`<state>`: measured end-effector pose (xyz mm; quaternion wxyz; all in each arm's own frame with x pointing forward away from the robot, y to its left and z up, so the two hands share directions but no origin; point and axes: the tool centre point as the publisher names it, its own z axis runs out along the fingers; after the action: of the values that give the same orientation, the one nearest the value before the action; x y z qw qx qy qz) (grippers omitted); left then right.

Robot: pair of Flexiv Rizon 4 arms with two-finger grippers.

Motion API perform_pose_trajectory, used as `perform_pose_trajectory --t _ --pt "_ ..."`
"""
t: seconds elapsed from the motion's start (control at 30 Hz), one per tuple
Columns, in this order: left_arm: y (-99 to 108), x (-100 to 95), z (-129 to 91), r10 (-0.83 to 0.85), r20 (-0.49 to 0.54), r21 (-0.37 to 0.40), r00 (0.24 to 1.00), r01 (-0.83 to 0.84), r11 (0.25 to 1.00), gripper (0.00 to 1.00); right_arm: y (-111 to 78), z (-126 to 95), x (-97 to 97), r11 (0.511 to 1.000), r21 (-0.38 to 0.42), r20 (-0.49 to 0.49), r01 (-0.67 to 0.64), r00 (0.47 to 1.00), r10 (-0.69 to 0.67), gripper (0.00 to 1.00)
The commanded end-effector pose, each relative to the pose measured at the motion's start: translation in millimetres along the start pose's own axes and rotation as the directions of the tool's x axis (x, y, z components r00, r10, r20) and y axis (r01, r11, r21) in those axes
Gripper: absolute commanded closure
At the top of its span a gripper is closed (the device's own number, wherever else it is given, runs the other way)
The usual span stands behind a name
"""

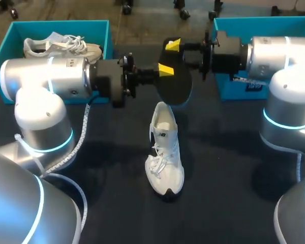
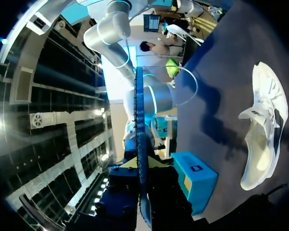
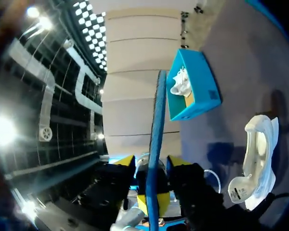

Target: Take the shoe out of the shoebox, open the shoe tongue, remove and reinsert the insole, then place the shoe into the shoebox

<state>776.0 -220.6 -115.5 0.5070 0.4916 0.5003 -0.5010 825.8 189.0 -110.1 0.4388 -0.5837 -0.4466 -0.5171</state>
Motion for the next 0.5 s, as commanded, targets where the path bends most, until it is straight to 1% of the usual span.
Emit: perform_pose_trajectory --t 0.03,0.13,0.3,0.4,0.5 --pt "-5 -5.1 -13 -0.010 -0.019 0.018 1.000 0.010 1.000 1.00 -9.3 -23 -0.5 1.000 0.005 0.020 0.022 1.000 -0.022 0.00" --pt "-8 -6.9 -17 -0.039 -0.030 0.031 0.999 0.040 0.999 1.00 -13.3 -33 -0.8 0.999 0.009 0.019 0.051 0.999 -0.051 0.00" --pt "-12 -8.5 -23 -0.036 -0.039 0.037 0.999 0.038 0.999 1.00 -22.1 -51 -0.7 0.994 0.008 0.001 0.107 0.994 -0.107 0.00" --pt "-13 -6.5 -27 -0.043 -0.039 0.039 0.998 0.045 0.998 1.00 -30.2 -63 0.5 0.990 0.031 0.001 0.134 0.991 -0.134 0.00" --pt "-14 -8.1 -31 -0.075 -0.016 0.076 0.997 0.076 0.994 1.00 -36.9 -72 2.0 0.987 0.058 0.009 0.148 0.989 -0.149 0.00"
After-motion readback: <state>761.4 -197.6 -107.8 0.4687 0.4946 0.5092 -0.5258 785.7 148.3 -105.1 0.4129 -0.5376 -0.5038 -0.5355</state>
